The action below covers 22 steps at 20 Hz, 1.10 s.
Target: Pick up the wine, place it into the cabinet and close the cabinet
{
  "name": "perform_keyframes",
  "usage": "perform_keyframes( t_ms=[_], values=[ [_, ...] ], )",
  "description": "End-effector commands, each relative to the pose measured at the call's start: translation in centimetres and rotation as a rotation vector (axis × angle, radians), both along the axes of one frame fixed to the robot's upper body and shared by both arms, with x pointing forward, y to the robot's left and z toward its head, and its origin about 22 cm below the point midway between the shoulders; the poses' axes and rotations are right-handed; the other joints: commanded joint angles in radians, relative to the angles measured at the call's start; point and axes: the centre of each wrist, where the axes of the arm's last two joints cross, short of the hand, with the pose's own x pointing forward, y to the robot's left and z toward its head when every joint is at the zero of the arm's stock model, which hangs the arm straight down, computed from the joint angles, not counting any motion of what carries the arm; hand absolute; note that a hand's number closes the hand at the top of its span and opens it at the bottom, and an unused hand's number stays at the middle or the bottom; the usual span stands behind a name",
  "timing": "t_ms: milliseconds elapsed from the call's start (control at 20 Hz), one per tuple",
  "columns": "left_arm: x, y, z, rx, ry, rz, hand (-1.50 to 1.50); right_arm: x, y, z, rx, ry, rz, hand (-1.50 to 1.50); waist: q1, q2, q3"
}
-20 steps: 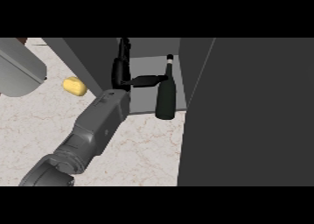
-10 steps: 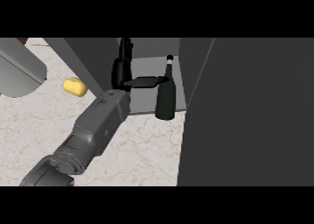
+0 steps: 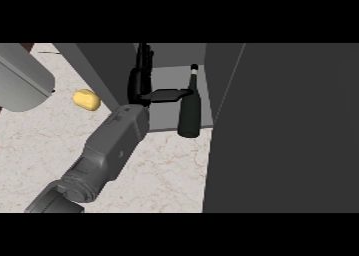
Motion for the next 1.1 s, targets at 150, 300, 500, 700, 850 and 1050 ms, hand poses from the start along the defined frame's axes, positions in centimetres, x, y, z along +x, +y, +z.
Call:
perform_keyframes(
  t_ms=[150, 300, 500, 700, 850, 1050],
  values=[
    [-1.7, 0.4, -2.0, -0.045, 0.059, 0.002, -1.5, -1.0, -0.4, 0.7, 0.01, -0.018, -0.028, -1.5, 0.035, -0.014, 0.002],
    [-3.2, -0.4, -2.8, -0.038, 0.045, 0.004, -1.5, -0.5, -1.2, 0.7, 0.007, -0.018, -0.033, -1.5, 0.029, -0.012, 0.002],
    [-6.3, -3.1, -2.7, -0.035, 0.067, -0.032, -1.5, 0.0, -1.0, 0.1, -0.014, -0.002, -0.048, -1.5, 0.06, -0.021, 0.003],
    [-9.2, -5.3, -2.4, -0.022, 0.028, -0.031, -1.5, -0.6, -1.9, 0.0, 0.009, -0.025, -0.073, -1.5, 0.063, -0.013, 0.003],
    [-10.3, -5.0, -2.3, -0.024, 0.01, -0.038, -1.5, -1.3, -1.8, 1.3, 0.01, -0.008, -0.076, -1.5, 0.079, -0.013, 0.002],
    [-15.3, -6.9, -1.2, -0.079, -0.008, -0.085, -1.5, -2.4, -2.1, 1.1, -0.007, -0.04, -0.085, -1.5, 0.086, -0.018, 0.003]
  ],
)
